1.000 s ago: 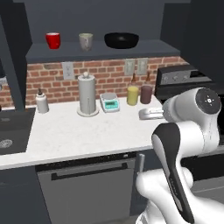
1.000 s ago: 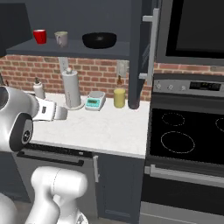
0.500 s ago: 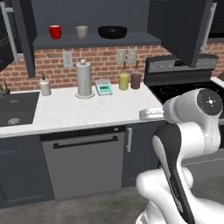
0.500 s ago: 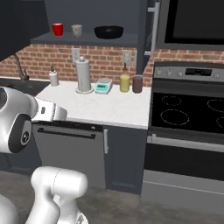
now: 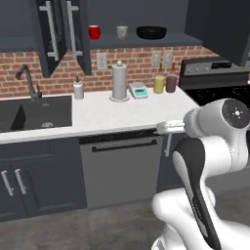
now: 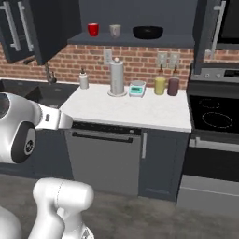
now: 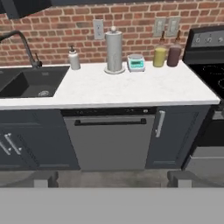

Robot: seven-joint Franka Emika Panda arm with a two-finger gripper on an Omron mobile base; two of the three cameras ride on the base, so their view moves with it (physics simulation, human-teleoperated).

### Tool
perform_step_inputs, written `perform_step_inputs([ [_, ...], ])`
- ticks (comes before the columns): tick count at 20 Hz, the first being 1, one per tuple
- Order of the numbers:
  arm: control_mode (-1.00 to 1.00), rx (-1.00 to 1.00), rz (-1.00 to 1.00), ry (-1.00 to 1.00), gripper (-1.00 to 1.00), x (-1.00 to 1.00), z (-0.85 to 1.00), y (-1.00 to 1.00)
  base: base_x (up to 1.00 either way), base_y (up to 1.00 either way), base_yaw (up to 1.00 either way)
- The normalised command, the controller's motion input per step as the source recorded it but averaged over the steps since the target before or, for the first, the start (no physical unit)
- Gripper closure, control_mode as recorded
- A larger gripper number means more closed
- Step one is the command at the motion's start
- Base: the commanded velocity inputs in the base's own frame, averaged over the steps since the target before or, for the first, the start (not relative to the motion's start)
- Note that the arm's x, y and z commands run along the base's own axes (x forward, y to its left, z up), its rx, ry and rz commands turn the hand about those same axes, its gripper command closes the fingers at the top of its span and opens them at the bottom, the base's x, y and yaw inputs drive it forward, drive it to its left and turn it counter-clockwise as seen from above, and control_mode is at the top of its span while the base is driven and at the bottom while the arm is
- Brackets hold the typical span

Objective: Gather all objects into one cabinet and sort the glasses and bowls to opposite sides.

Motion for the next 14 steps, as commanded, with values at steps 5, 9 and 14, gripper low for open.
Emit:
perform_step_inputs([
  [5,1.0,0.0,0.0,0.0,-1.0,0.0,0.0,0.0,-0.24,1.0,0.0],
  [9,1.0,0.0,0.0,0.0,-1.0,0.0,0.0,0.0,-0.11,1.0,0.0],
  [14,1.0,0.0,0.0,0.0,-1.0,0.0,0.0,0.0,-0.15,0.85,0.01],
])
